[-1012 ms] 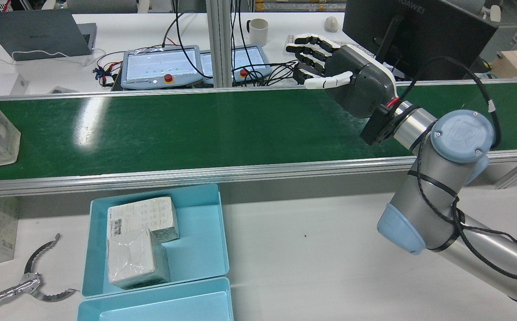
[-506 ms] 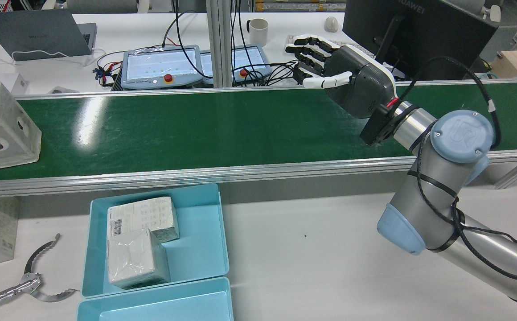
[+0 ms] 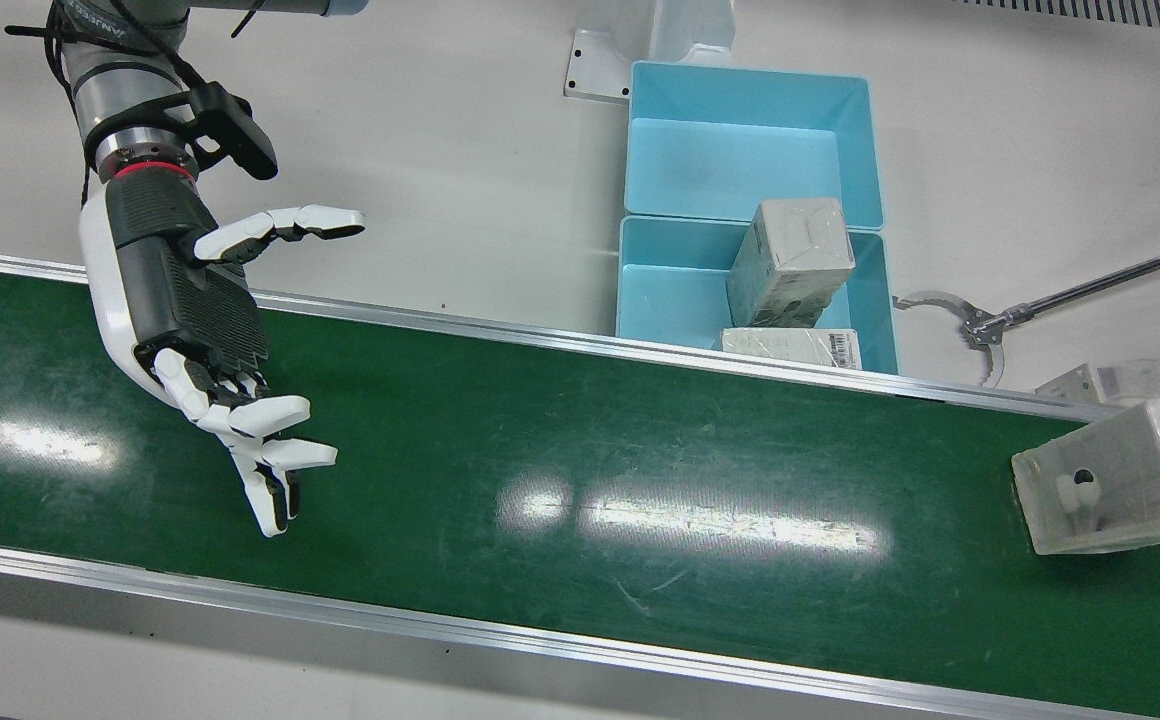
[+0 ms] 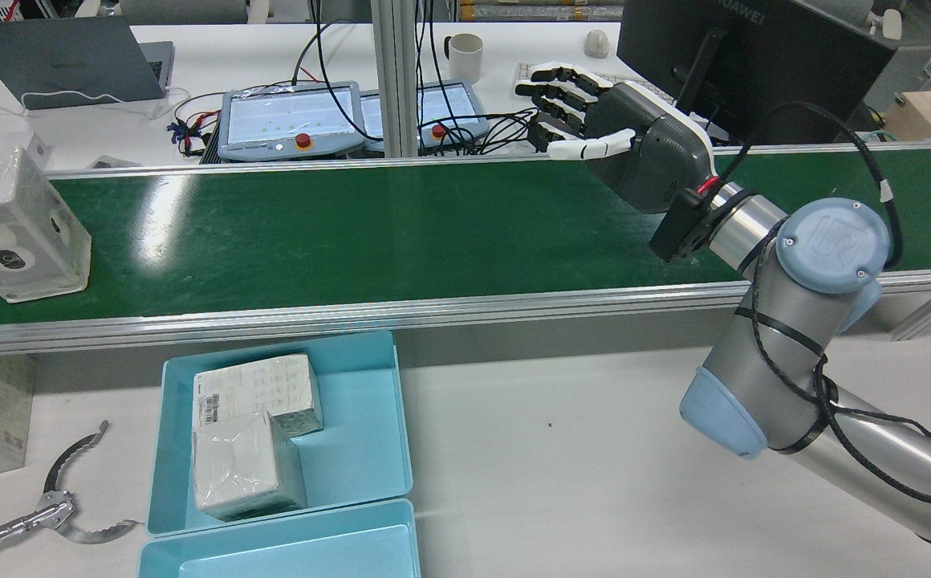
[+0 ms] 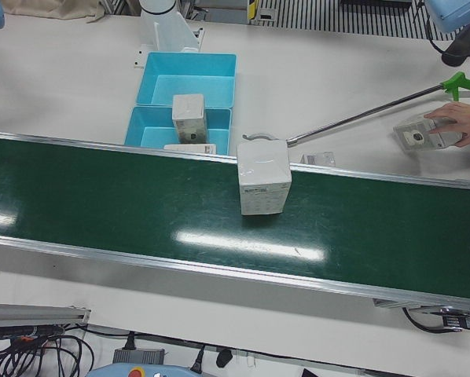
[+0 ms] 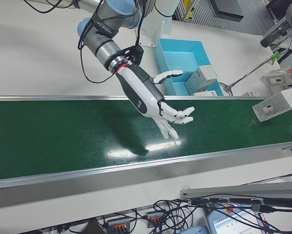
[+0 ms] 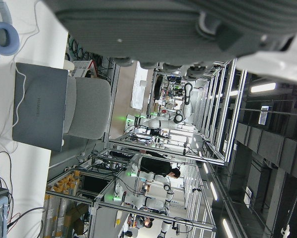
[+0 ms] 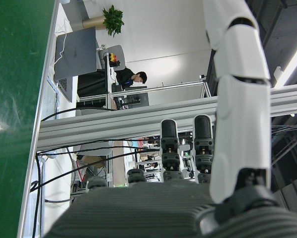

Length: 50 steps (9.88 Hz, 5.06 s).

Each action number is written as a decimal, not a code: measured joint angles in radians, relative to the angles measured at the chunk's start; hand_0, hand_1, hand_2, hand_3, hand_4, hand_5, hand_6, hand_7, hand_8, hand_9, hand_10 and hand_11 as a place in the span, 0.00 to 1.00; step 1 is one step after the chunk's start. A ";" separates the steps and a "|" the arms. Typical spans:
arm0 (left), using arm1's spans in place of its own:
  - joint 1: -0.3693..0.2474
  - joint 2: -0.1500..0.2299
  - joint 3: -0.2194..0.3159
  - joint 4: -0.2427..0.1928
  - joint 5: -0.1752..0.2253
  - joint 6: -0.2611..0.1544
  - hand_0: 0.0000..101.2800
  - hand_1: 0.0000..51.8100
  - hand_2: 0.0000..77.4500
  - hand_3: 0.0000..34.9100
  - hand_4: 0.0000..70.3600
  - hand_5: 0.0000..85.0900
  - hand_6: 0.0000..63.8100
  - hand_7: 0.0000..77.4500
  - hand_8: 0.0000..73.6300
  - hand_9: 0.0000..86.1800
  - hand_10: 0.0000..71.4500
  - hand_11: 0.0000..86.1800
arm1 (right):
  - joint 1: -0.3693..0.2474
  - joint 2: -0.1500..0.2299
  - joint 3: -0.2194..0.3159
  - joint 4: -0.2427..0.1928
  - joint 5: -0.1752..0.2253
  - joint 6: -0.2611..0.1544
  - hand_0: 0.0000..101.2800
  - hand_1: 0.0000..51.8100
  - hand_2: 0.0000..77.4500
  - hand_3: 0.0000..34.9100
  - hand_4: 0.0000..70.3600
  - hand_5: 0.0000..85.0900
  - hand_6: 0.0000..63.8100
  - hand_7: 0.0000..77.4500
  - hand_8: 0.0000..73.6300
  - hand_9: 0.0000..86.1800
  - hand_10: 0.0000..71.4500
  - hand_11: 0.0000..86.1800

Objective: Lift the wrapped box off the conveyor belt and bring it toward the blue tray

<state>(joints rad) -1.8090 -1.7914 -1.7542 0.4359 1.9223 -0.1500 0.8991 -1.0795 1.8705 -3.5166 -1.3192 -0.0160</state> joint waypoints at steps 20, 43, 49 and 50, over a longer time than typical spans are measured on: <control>0.000 0.000 0.000 0.000 0.000 0.000 0.00 0.00 0.01 0.00 0.00 0.01 0.00 0.00 0.00 0.00 0.00 0.00 | -0.035 0.028 -0.065 0.002 0.004 -0.059 0.46 0.22 0.13 0.53 0.18 0.38 0.08 0.32 0.00 0.06 0.00 0.01; 0.000 0.000 0.000 0.000 0.000 0.000 0.00 0.00 0.01 0.00 0.00 0.01 0.00 0.00 0.00 0.00 0.00 0.00 | -0.003 0.013 -0.067 0.002 -0.056 -0.147 0.48 0.28 0.19 0.49 0.12 0.38 0.06 0.30 0.00 0.06 0.00 0.01; 0.000 0.000 0.000 0.000 0.000 0.000 0.00 0.00 0.01 0.00 0.00 0.01 0.00 0.00 0.00 0.00 0.01 0.00 | -0.007 0.014 -0.065 0.003 -0.058 -0.144 0.47 0.28 0.22 0.49 0.12 0.38 0.04 0.30 0.00 0.06 0.00 0.01; 0.000 0.000 0.000 0.000 0.000 0.000 0.00 0.00 0.01 0.00 0.00 0.01 0.00 0.01 0.00 0.00 0.01 0.00 | -0.009 0.016 -0.065 0.002 -0.057 -0.145 0.47 0.28 0.22 0.49 0.12 0.37 0.04 0.28 0.00 0.06 0.00 0.01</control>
<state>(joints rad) -1.8090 -1.7914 -1.7541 0.4359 1.9223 -0.1500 0.8897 -1.0633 1.8051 -3.5142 -1.3765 -0.1610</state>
